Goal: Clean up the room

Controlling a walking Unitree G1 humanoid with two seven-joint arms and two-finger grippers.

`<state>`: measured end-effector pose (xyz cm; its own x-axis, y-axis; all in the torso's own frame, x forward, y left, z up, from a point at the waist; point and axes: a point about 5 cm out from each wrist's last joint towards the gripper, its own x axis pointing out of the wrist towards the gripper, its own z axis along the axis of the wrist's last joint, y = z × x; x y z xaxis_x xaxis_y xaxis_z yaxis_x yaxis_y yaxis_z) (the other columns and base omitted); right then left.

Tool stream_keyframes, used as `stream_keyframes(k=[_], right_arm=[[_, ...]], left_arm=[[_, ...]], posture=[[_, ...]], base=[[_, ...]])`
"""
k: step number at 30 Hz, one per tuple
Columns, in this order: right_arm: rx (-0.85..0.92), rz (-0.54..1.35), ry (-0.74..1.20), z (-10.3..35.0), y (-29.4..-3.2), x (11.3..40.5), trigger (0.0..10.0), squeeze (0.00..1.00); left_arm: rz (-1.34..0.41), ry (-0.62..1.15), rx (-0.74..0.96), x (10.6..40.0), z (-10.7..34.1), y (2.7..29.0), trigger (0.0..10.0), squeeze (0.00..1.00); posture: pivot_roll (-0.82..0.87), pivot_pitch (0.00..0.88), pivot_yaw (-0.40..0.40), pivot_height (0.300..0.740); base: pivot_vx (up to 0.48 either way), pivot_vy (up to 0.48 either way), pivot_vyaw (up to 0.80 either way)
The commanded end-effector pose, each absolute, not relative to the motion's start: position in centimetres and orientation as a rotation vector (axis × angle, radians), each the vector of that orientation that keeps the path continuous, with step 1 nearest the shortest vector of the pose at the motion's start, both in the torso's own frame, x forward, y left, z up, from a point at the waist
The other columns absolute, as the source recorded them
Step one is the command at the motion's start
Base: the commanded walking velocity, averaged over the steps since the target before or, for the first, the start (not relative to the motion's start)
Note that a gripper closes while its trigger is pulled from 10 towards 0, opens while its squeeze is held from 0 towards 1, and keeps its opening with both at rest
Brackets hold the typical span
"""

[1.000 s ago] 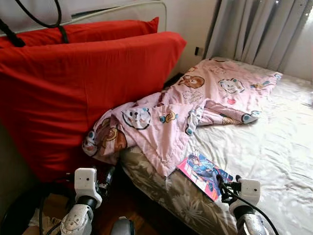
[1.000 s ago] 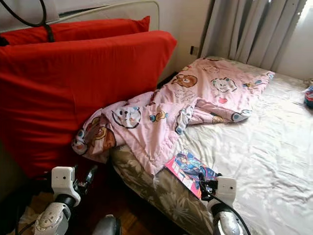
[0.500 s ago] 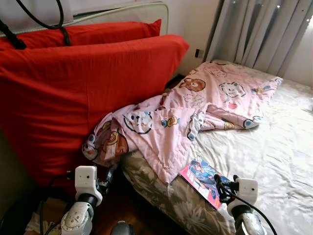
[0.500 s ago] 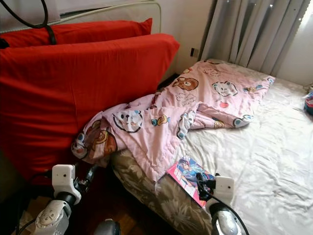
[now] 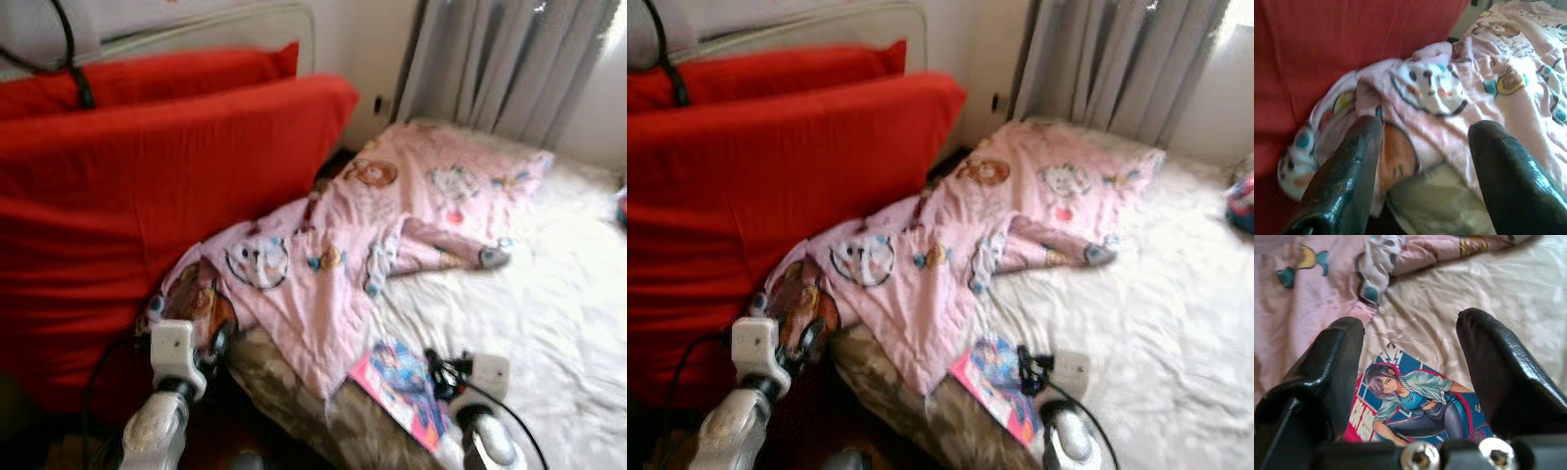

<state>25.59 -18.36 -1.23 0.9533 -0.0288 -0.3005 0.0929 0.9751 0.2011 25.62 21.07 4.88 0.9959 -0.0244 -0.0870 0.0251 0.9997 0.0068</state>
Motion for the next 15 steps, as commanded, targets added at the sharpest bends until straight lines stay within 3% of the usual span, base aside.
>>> stream_keyframes(k=[1,5,6,7,15], right_arm=[[0.245,-0.108,0.387,-2.61,-19.37,24.34,10.0,0.0],[0.259,-0.113,0.435,-3.22,-19.42,24.05,10.0,0.0],[0.253,-0.129,0.443,-3.27,-19.65,24.07,10.0,0.14],[0.245,-0.13,0.441,-3.2,-19.7,24.18,10.0,0.0],[0.207,-0.088,0.459,-3.25,-19.19,24.35,10.0,0.0]], left_arm=[[-0.05,0.08,-0.013,25.86,5.1,20.24,10.0,0.0],[-0.063,0.083,-0.012,25.86,5.04,19.99,10.0,0.0],[-0.07,0.08,-0.013,25.87,5.17,19.89,10.0,0.0],[-0.073,0.081,-0.013,25.89,5.19,19.85,10.0,0.0],[-0.073,0.083,-0.011,25.64,5.25,19.84,10.0,0.0]], posture=[[0.0,0.0,-0.024,0.65],[0.0,0.0,-0.02,0.65],[0.01,0.001,-0.023,0.65],[0.01,0.002,-0.023,0.65],[0.02,0.053,-0.027,0.63]], base=[[0.0,0.0,0.0],[0.0,0.0,0.0],[0.0,0.0,0.0],[0.0,0.0,0.0],[0.0,0.0,0.0]])
